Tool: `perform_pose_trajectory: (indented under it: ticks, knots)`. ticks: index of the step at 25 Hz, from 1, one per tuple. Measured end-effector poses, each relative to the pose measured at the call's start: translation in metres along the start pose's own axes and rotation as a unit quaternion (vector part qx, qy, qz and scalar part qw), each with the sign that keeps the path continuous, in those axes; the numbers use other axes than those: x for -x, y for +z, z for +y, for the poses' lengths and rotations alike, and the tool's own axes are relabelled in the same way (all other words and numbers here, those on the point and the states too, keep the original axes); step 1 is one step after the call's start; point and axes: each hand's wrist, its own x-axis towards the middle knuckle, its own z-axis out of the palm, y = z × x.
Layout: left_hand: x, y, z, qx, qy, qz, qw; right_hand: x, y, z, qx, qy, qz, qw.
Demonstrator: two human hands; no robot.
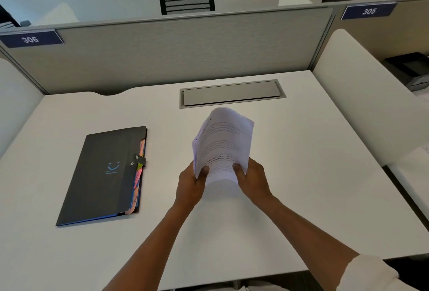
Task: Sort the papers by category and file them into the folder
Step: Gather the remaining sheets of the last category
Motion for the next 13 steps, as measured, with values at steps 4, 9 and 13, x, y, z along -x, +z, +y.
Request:
perform_pose_trajectory:
  ticks: [4,9,13]
  knots:
    - [0.003,0.001,0.011,0.003,0.027,0.007,1.000,0.001,0.005,0.000,0.036,-0.024,-0.015,0.999]
    - [0.018,0.010,-0.001,-0.027,0.036,-0.004,0.999,0.006,0.005,0.007,0.033,0.022,-0.041,0.998]
    - [0.018,0.009,-0.003,-0.009,0.020,0.004,1.000,0.009,0.003,0.011,0.031,0.025,-0.042,0.998]
